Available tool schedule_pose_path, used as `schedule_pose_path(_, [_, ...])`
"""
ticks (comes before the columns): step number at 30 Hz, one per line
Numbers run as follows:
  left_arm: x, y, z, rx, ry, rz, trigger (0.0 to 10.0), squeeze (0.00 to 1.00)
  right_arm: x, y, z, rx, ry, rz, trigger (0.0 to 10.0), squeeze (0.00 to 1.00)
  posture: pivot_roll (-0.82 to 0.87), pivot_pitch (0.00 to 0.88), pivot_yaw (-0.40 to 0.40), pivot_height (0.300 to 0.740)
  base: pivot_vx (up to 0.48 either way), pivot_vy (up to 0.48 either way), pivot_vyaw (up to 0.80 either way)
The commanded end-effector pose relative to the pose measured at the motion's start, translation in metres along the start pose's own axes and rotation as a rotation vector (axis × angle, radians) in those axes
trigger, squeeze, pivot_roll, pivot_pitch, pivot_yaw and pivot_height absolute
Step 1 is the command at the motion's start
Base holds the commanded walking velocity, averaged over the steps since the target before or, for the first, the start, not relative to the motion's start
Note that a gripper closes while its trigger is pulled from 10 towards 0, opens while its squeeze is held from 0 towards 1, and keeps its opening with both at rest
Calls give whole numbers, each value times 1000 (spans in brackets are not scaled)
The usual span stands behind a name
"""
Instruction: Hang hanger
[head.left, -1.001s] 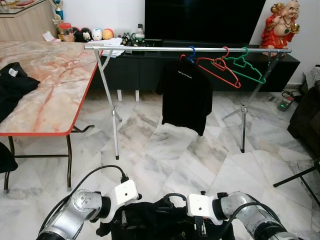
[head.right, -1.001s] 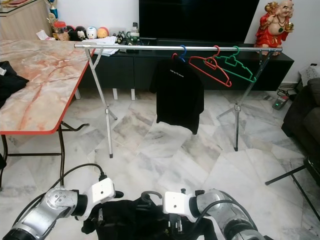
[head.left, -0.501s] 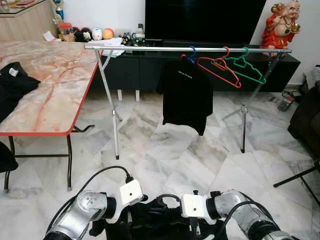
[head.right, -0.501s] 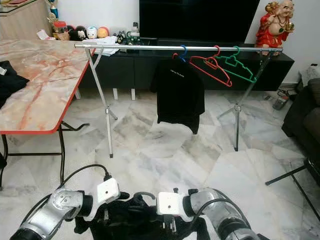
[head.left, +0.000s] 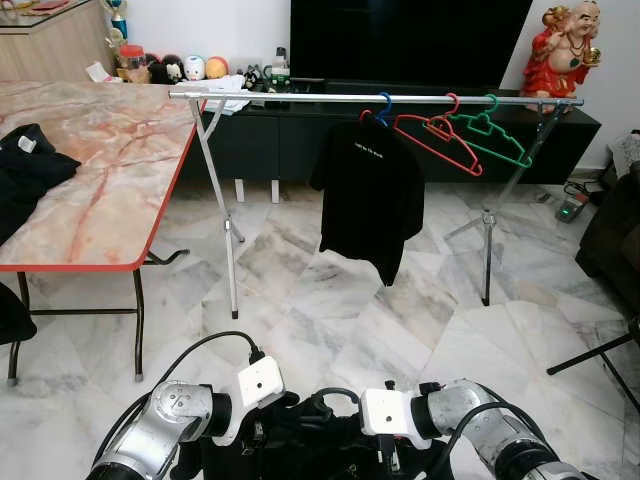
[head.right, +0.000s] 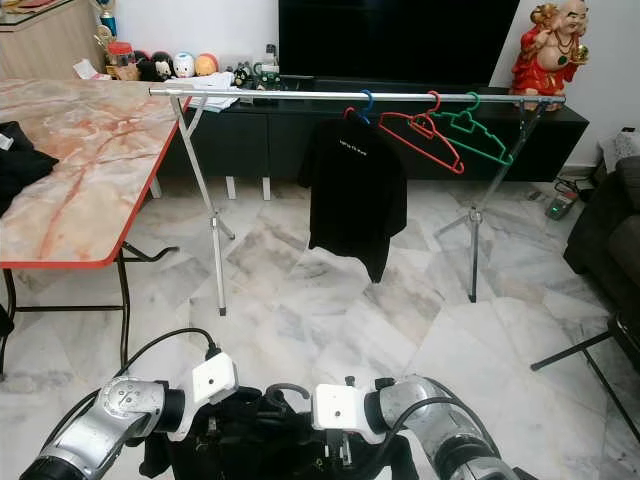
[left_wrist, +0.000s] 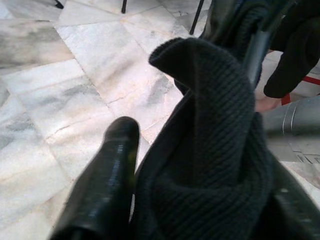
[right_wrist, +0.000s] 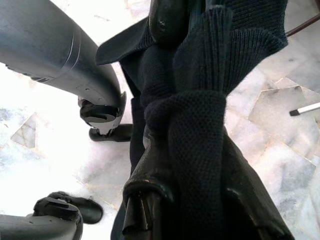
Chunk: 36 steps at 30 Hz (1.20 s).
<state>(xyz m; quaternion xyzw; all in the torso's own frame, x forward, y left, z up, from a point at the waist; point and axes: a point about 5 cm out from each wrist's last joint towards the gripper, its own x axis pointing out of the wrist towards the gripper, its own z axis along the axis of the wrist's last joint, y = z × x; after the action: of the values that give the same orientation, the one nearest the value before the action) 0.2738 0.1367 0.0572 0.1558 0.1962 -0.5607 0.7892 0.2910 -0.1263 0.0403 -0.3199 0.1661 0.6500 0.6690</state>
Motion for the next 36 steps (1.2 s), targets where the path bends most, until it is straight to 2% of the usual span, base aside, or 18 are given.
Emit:
schedule_pose_path(1, [0, 3, 5, 6, -22, 1, 0, 0, -3, -8, 6, -17, -26, -31, 0, 0, 85, 56, -60, 740, 0, 0, 0])
schedule_pose_path(21, [0, 4, 6, 7, -33, -5, 0, 0, -1, -7, 4, 28, -24, -46, 0, 0, 88, 29, -57, 740, 0, 0, 0])
schedule_pose_path(22, [0, 4, 6, 6, -34, -6, 0, 0, -1, -7, 4, 29, -23, -47, 1686, 0, 88, 28, -57, 740, 0, 0, 0])
schedule_pose_path(23, [0, 4, 6, 5, -35, -6, 0, 0, 0, -7, 4, 31, -22, -48, 1686, 0, 88, 28, -57, 740, 0, 0, 0])
schedule_pose_path(24, [0, 4, 6, 4, -35, -6, 0, 0, 0, -7, 3, 34, -21, -47, 4980, 0, 87, 24, -57, 740, 0, 0, 0])
schedule_pose_path(25, [0, 4, 6, 4, -36, -6, 0, 0, 0, -6, 3, 35, -18, -47, 10000, 0, 87, 24, -57, 740, 0, 0, 0])
schedule_pose_path(28, [1, 4, 6, 2, -39, -6, 0, 0, -1, -6, 2, 45, -17, -46, 10000, 0, 87, 20, -58, 740, 0, 0, 0])
schedule_pose_path(29, [1, 4, 6, 2, -41, -7, 0, 0, 0, -5, 1, 57, -17, -37, 10000, 224, 87, 18, -58, 740, 0, 0, 0])
schedule_pose_path(30, [1, 4, 6, 2, -41, -7, 0, 0, 0, -5, 1, 57, -17, -37, 10000, 224, 87, 18, -58, 740, 0, 0, 0])
schedule_pose_path(31, [1, 4, 6, 2, -43, -6, 0, 0, 0, -5, 1, 72, -20, -26, 10000, 1000, 86, 15, -59, 740, 0, 0, 0])
schedule_pose_path(34, [2, 4, 6, 1, -45, -7, 0, 0, -2, -3, -1, 90, -21, 10, 10000, 1000, 82, 14, -59, 740, 0, 0, 0])
schedule_pose_path(36, [2, 4, 5, 2, -46, -8, 0, 0, -4, 3, -5, 98, 2, 85, 10000, 1000, 82, 14, -59, 740, 0, 0, 0])
